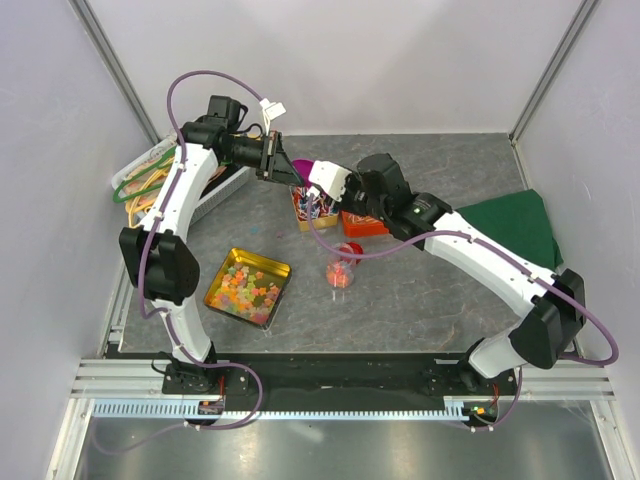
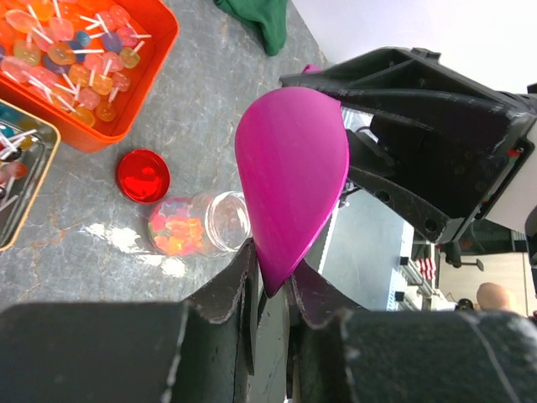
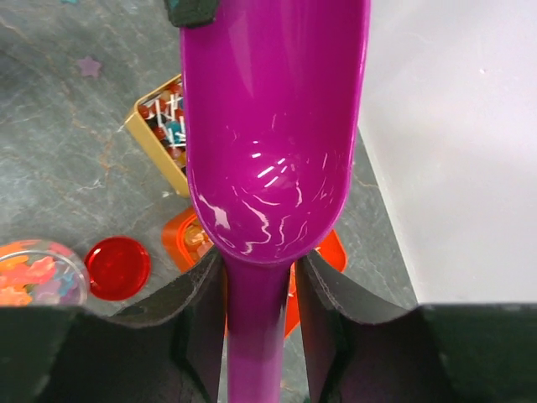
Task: Pack the candies
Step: Pick up the spatula from the center of the board.
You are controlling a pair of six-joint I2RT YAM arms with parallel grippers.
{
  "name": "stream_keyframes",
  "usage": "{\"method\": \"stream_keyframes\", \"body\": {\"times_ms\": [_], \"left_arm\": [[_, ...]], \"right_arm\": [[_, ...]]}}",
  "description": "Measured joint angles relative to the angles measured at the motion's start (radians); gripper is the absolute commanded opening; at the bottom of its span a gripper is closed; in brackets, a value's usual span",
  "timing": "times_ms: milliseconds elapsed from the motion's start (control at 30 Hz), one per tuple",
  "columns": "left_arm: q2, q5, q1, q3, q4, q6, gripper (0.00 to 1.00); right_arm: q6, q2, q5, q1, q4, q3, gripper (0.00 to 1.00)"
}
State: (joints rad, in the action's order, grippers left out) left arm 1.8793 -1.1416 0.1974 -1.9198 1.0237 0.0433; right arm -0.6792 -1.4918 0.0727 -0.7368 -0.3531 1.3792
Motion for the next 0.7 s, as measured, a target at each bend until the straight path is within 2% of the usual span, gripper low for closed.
{"method": "stream_keyframes", "body": {"times_ms": [33,133,367,400,500,567,600,633,667,700], "left_arm": [[-0.001,-0.003,0.0,0.002,0.005,0.007,0.02],[-0.001,-0.012,0.0,0.003,0.029,0.027,0.02],[-0.001,-0.045,-0.006,0.016,0.08,0.078,0.02],[-0.001,-0.048,-0.006,0.018,0.087,0.086,0.02],[-0.001,-0.063,-0.008,0.028,0.107,0.115,0.02],[-0.001,-0.068,-0.009,0.034,0.119,0.131,0.02],[-0.001,-0.071,-0.01,0.036,0.13,0.14,0.02],[-0.001,-0.073,-0.01,0.037,0.14,0.151,0.02],[-0.001,-0.074,-0.01,0.038,0.15,0.162,0.02],[-0.001,-0.076,-0.01,0.04,0.158,0.171,0.06]], "right_arm": [[0.001,0.0,-0.014,0.0,-0.012,0.004,0.38],[-0.001,0.0,-0.036,0.0,-0.037,0.011,0.35],[0.001,0.0,-0.066,0.001,-0.077,0.027,0.34],[0.001,0.0,-0.069,0.001,-0.081,0.028,0.31],[0.002,0.0,-0.08,0.001,-0.091,0.03,0.14],[0.002,0.0,-0.088,0.001,-0.098,0.03,0.12],[0.003,0.0,-0.093,0.001,-0.103,0.03,0.04],[0.003,0.0,-0.097,0.001,-0.106,0.03,0.0],[0.003,0.0,-0.1,0.001,-0.11,0.032,0.0],[0.003,0.0,-0.103,0.001,-0.113,0.032,0.0]]}}
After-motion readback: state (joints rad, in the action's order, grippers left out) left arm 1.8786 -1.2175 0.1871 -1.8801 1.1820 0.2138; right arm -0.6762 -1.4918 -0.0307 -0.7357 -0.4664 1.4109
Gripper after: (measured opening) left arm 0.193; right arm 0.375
